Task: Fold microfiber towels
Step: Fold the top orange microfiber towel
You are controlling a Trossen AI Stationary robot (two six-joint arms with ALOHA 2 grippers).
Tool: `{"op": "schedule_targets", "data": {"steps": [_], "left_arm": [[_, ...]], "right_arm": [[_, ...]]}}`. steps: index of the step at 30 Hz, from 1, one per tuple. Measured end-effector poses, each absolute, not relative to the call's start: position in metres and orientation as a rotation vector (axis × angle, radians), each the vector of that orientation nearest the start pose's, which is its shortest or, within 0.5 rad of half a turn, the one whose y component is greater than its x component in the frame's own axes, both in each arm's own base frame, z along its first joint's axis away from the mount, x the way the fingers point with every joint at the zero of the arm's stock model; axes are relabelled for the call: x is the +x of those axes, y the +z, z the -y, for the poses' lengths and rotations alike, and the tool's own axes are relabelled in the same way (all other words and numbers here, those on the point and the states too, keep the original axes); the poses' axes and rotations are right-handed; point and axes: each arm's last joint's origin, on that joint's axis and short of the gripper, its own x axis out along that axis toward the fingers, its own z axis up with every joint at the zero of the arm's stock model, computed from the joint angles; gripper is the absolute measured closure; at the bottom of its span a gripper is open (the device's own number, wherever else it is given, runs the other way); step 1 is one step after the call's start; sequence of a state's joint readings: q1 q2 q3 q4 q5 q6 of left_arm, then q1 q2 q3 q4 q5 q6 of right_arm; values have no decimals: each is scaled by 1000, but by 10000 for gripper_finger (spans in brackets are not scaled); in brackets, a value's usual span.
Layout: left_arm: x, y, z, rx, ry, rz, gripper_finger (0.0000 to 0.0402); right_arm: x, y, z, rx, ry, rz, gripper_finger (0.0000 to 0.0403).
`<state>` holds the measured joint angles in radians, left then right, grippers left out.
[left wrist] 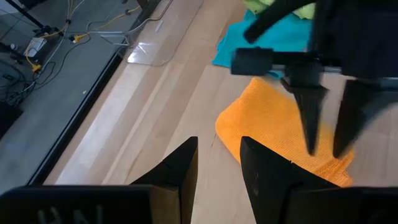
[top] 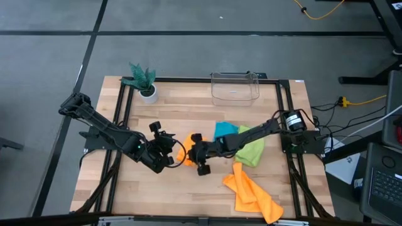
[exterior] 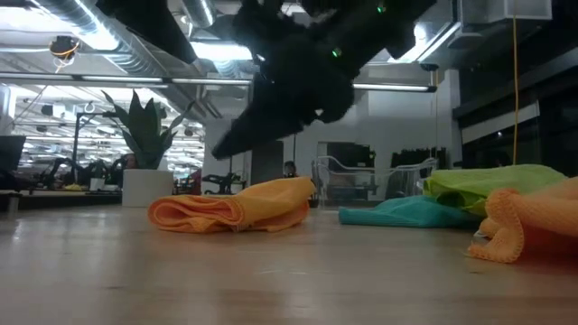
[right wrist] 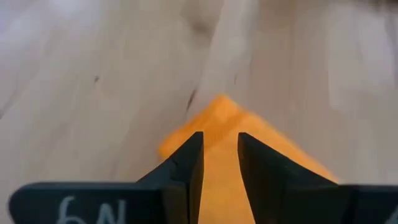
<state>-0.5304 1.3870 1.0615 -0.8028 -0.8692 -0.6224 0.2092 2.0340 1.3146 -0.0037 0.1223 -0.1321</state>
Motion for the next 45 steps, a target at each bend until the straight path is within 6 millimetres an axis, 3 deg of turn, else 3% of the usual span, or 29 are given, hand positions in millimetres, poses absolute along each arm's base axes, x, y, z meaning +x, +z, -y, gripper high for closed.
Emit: {"op": "schedule_targets", "data": {"steps": [5, 8, 10, 17, 36, 45], "left_arm": [[236, 263, 113, 149, 540, -715, 289], [236, 263, 113, 151, 540, -716, 289], [236, 263, 113, 151, 540, -716, 289], [236, 264, 112, 150, 540, -715, 289], [236, 264, 112, 152, 540, -714, 289], [236, 264, 112, 152, 542, -715, 289]], "right_arm": [[419, 141, -53, -57, 106, -738, 301], [413, 133, -57, -10, 305, -618, 301], [405, 128, -59, -22, 339, -549, 301], [386, 123, -44, -33, 180, -255, 301], [386, 111, -25, 12, 128, -337, 301], [411, 74, -29, 13, 90, -371, 301]]}}
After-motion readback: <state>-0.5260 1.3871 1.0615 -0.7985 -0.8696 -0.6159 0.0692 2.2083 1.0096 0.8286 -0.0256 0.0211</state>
